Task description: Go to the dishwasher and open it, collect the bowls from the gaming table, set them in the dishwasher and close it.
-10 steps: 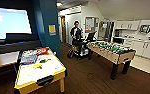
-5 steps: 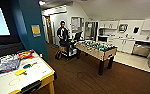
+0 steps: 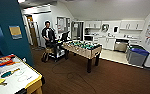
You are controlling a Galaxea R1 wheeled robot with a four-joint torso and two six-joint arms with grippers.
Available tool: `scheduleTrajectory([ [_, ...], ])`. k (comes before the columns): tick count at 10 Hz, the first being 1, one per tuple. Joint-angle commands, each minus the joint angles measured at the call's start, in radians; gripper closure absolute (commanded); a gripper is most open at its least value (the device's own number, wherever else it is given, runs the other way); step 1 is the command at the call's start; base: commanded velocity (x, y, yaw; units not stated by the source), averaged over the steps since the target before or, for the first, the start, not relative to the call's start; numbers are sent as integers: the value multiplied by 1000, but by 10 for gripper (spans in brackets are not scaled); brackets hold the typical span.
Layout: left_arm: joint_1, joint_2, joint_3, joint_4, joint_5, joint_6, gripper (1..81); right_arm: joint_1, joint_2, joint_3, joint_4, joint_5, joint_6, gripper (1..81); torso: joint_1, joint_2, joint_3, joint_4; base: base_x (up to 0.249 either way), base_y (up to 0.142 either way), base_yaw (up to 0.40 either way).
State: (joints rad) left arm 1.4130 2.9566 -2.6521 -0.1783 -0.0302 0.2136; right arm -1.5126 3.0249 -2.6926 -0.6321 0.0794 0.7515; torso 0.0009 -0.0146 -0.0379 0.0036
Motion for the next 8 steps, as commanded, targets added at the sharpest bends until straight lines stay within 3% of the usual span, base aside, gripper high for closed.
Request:
scheduleTrajectory([
  [1,-62,-7,1,3,49,6,811,53,2,2,-15,-33,-4,811,0,0,0,0,0,0,-386],
  [8,-62,-11,1,-1,49,4,811,53,4,-1,-15,-33,-4,811,0,0,0,0,0,0,-386],
])
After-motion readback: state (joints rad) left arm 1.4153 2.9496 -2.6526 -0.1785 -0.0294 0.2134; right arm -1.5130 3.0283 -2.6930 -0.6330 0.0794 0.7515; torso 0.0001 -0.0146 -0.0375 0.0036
